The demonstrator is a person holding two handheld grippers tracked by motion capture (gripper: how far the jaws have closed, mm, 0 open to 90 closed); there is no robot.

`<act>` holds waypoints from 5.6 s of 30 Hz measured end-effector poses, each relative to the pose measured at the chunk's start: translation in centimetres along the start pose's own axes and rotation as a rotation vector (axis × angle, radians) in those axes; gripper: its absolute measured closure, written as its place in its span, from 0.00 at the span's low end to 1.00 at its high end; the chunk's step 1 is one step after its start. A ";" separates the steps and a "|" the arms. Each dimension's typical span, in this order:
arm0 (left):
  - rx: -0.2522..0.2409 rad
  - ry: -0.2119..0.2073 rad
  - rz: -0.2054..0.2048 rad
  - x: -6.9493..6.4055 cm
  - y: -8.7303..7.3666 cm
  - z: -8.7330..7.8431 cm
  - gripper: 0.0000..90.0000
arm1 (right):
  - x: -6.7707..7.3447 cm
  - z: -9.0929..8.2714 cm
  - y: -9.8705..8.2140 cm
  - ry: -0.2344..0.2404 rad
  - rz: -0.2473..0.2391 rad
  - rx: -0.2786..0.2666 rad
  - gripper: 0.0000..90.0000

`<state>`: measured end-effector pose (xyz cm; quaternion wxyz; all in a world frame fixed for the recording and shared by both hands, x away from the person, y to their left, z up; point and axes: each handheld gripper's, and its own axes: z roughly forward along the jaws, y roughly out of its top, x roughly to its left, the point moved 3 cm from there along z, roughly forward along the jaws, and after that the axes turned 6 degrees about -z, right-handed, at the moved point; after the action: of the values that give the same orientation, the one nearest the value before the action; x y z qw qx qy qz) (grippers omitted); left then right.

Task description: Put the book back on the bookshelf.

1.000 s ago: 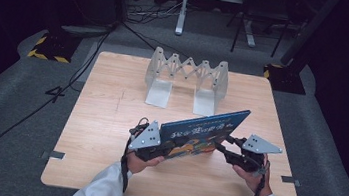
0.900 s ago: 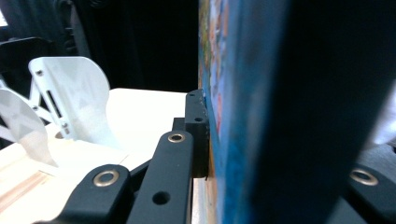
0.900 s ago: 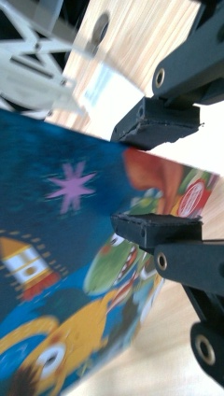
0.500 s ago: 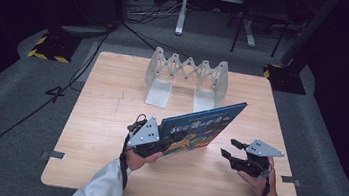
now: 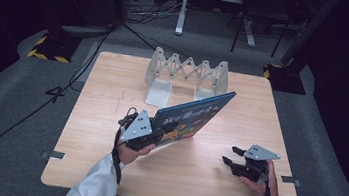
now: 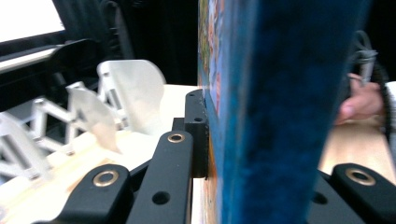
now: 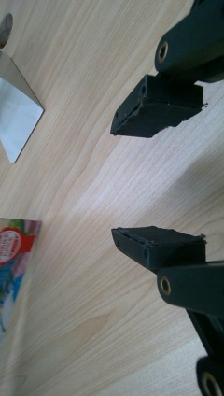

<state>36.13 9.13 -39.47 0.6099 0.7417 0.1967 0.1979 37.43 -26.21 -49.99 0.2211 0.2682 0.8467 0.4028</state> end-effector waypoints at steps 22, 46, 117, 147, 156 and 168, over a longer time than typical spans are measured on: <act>-0.055 0.296 -0.076 6.6 -1.2 -5.2 0.92 | 0.3 0.6 -0.3 0.006 -0.036 0.044 0.48; -0.062 0.404 -0.189 9.1 -3.2 -1.4 0.92 | 0.8 0.1 -1.3 0.016 -0.053 0.062 0.43; -0.095 0.672 -0.304 12.6 -2.0 5.4 0.90 | 1.2 0.2 -2.6 0.091 -0.011 0.088 0.34; -0.051 0.580 -0.325 12.4 -4.8 0.5 0.71 | 1.1 0.2 -2.7 0.096 0.002 0.088 0.32; -0.050 0.570 -0.368 11.9 -6.1 -0.2 0.84 | 1.1 0.2 -2.7 0.096 0.004 0.089 0.32; -0.040 0.559 -0.325 11.5 -5.3 -0.1 0.78 | 1.1 0.2 -2.6 0.091 -0.008 0.088 0.32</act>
<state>45.51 16.35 -44.08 0.5701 0.6055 0.4686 0.2979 35.96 -26.83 -52.37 0.1720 0.2556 0.8739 0.3761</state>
